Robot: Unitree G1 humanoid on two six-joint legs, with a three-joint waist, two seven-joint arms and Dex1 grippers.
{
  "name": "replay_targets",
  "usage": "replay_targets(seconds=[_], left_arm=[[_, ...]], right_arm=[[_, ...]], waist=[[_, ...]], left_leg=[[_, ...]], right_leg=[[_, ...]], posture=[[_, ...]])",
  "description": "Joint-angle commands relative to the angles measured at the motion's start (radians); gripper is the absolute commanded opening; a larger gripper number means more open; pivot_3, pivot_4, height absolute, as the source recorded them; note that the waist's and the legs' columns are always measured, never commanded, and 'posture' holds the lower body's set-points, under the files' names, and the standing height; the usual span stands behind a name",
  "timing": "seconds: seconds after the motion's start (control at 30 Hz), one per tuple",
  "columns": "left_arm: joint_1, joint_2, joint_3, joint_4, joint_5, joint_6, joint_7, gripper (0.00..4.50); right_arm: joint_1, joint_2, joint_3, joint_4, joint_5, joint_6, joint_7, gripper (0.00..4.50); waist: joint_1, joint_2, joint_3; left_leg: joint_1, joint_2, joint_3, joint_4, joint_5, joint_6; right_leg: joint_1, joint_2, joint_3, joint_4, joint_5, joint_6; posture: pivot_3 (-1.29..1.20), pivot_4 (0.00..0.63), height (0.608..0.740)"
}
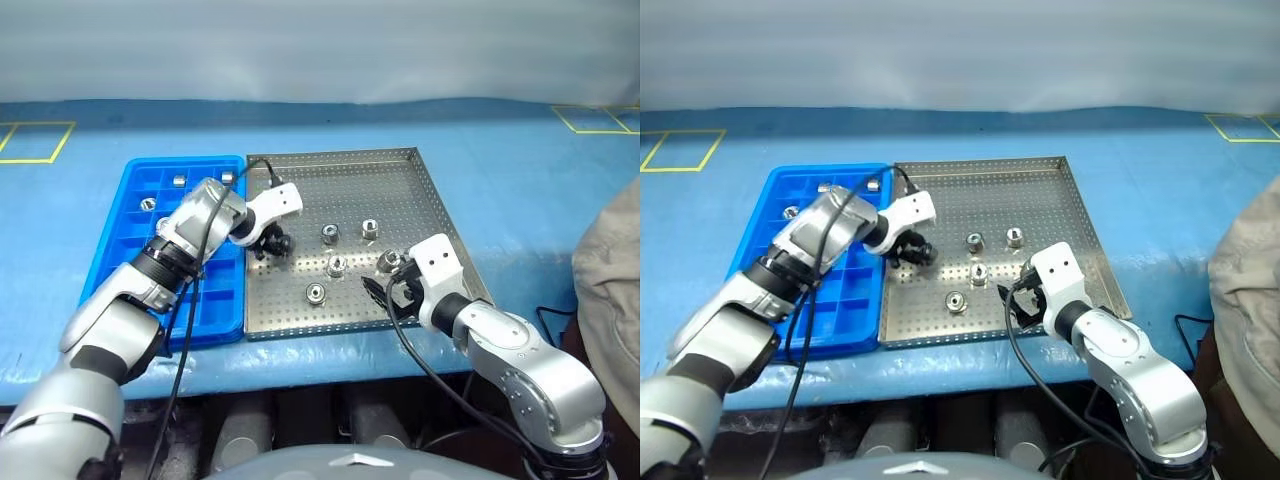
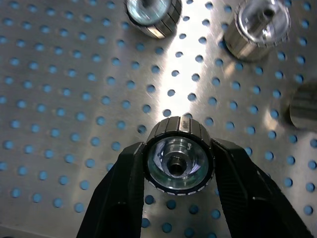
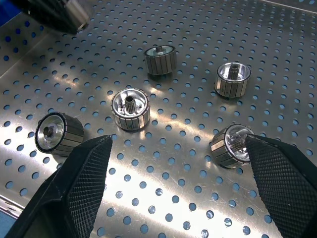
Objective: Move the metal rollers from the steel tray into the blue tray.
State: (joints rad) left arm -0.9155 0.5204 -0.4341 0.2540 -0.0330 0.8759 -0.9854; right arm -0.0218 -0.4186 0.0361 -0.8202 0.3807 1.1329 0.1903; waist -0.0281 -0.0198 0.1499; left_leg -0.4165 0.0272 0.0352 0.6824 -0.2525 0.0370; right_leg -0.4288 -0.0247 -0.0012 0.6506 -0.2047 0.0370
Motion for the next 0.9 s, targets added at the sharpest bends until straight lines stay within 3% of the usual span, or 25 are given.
replay_targets(seconds=[0.03,0.2,0.27,0.4,0.63,0.9], left_arm=[[0.055,-0.025,0.261,-0.169,-0.018,0.101,0.222,1.76],[0.307,-0.094,0.494,-0.522,0.038,0.121,0.511,1.76],[0.395,-0.184,0.601,-0.635,0.027,0.141,0.611,1.76],[0.534,-0.255,0.649,-0.754,0.112,0.14,0.795,1.76],[0.652,-0.244,0.678,-0.638,0.169,0.004,0.925,1.76],[0.629,-0.226,0.719,-0.509,0.188,0.001,1.031,1.76]], right_arm=[[-0.058,0.006,0.046,0.009,-0.023,-0.034,-0.004,4.5],[-0.135,0.034,0.119,0.058,-0.027,-0.072,0.023,4.5],[-0.149,0.036,0.147,0.075,-0.029,-0.084,0.039,4.5],[-0.168,0.023,0.193,0.102,-0.034,-0.117,0.079,4.5],[-0.195,0.02,0.314,0.142,-0.082,-0.259,0.154,4.5],[-0.17,0.025,0.307,0.141,-0.112,-0.285,0.151,4.5]], waist=[[-0.008,0.0,0.0],[-0.012,0.0,0.0],[-0.004,0.0,0.0],[0.022,-0.002,0.001],[0.047,-0.002,0.001],[0.057,-0.003,0.0]], left_leg=[[0.0,0.0,0.0,0.0,0.0,0.0],[0.004,0.0,0.003,-0.001,0.0,0.0],[0.004,0.0,0.003,0.0,0.0,0.0],[0.004,-0.001,0.002,0.001,0.0,0.0],[0.006,-0.001,0.003,0.002,0.002,0.0],[0.005,-0.001,0.002,0.001,0.003,0.0]], right_leg=[[0.0,0.0,0.001,0.0,0.0,0.0],[0.0,0.0,0.004,0.004,0.001,0.001],[-0.001,-0.001,0.005,0.007,0.001,-0.002],[0.0,-0.002,0.004,0.008,0.001,-0.002],[0.002,-0.002,0.003,0.009,-0.001,-0.003],[0.001,-0.003,0.002,0.008,0.0,-0.005]], posture=[[-0.07,0.15,0.74],[-0.02,0.15,0.74],[0.01,0.15,0.74],[0.07,0.15,0.74],[0.1,0.15,0.74],[0.06,0.15,0.74]])
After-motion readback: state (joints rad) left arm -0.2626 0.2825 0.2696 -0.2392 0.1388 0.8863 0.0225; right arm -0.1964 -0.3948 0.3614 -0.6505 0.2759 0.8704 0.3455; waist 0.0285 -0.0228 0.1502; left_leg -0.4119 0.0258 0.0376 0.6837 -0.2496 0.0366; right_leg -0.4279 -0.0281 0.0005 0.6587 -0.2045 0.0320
